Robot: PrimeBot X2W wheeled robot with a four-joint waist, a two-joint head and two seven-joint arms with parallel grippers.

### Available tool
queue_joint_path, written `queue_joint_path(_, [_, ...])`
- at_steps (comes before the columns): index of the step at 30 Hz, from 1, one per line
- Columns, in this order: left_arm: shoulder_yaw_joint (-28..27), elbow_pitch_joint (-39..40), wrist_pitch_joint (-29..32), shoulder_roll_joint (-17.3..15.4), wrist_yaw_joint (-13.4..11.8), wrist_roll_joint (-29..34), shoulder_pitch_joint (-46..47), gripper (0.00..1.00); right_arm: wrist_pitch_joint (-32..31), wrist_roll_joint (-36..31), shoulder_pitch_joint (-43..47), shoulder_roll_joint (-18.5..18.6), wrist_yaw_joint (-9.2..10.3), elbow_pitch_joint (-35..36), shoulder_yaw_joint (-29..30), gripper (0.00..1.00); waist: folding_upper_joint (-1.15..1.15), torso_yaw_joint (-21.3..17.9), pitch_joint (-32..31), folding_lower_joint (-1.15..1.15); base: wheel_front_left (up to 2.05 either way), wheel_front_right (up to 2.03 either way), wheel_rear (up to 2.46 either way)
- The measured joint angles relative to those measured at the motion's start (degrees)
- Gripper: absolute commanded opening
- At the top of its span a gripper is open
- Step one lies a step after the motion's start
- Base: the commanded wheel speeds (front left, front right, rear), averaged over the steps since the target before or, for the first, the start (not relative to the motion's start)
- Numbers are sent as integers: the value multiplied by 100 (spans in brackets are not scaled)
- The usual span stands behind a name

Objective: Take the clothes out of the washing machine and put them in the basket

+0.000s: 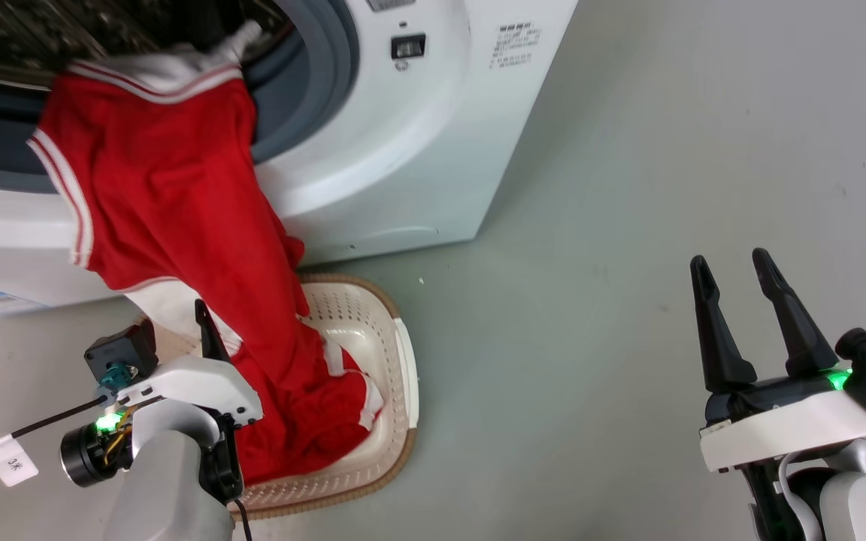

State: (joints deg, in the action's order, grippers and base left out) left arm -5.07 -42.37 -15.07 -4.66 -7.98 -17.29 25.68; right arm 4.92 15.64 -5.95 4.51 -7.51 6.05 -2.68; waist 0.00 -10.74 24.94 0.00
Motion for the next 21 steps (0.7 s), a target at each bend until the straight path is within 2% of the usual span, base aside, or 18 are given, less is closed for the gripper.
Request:
queue_joint_path(6, [-67,112,0,13,118,265,3,100,-189,-75,142,-65,0,168,38,100,0,127,-365,-1,0,0,0])
queue_joint_path(13, [-7,-723,105,-229,333,297,681,100,-259,-85,187,-99,0,313,-78,100,0,102,-323,-1,0,0,0])
queue_joint_path(21, [44,-1504,460,-644,448,289,1535,100,-234,25,114,-90,0,288,-233,100,0,-104,29,0,0,0,0])
